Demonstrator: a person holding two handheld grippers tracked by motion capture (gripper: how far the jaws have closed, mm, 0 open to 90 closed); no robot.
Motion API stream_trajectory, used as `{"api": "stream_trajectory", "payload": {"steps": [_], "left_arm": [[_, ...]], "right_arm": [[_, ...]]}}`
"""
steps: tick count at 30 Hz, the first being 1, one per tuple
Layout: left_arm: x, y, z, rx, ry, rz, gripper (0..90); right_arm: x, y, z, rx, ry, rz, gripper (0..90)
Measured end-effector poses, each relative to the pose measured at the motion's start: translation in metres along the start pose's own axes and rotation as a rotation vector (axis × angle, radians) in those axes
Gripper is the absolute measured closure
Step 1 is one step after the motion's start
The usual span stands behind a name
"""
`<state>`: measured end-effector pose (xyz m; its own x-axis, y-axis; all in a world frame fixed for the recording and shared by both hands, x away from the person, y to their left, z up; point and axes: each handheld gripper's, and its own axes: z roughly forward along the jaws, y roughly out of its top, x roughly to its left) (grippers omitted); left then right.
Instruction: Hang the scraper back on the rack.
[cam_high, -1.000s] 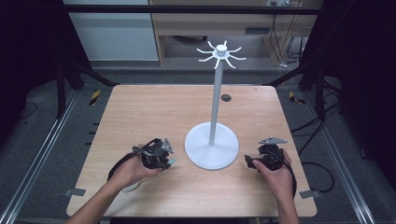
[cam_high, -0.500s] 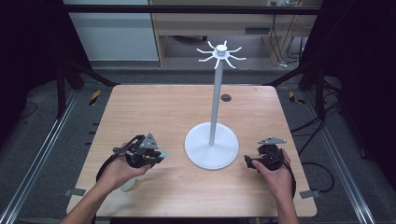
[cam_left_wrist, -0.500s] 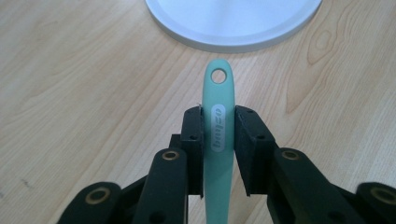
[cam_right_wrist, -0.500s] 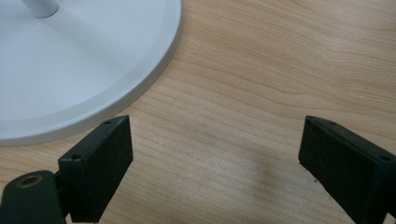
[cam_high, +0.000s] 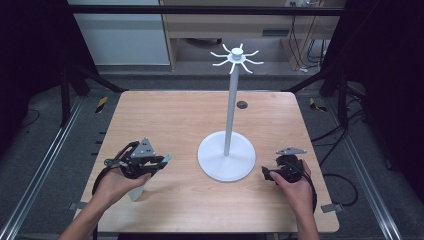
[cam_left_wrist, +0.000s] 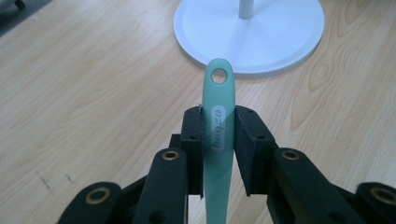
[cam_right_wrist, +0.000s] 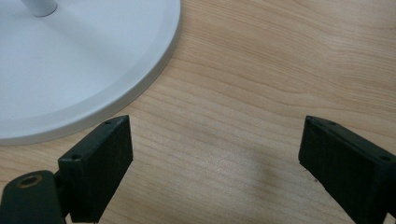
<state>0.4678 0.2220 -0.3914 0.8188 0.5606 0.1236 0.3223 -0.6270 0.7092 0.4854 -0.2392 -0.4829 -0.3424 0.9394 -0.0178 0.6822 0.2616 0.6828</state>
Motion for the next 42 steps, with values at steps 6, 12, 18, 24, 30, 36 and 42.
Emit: {"api": "stream_trajectory", "payload": {"steps": [6,12,18,24,30,36,42], "left_arm": [[0.005,0.001,-0.009,-0.047,0.017,-0.02,74.0],[0.008,0.003,-0.014,-0.068,0.023,-0.028,74.0],[0.012,0.005,-0.019,-0.096,0.032,-0.04,74.0],[0.014,0.009,-0.026,-0.121,0.047,-0.028,74.0],[0.016,0.012,-0.032,-0.15,0.05,-0.037,74.0],[0.017,0.02,-0.038,-0.195,0.05,-0.052,74.0],[0.017,0.035,-0.044,-0.243,0.054,-0.056,74.1]], "right_arm": [[0.001,0.0,0.0,-0.001,0.003,0.002,10.3],[0.0,0.0,0.0,-0.001,0.002,0.002,10.3],[0.0,0.0,0.0,-0.001,0.001,0.002,10.3],[0.0,0.0,-0.001,-0.002,0.005,0.006,10.3],[0.0,0.0,0.0,0.0,0.001,0.001,10.3],[0.0,0.0,-0.001,0.001,0.003,0.007,10.3],[0.0,0.0,0.0,-0.001,0.001,0.001,10.3]]}}
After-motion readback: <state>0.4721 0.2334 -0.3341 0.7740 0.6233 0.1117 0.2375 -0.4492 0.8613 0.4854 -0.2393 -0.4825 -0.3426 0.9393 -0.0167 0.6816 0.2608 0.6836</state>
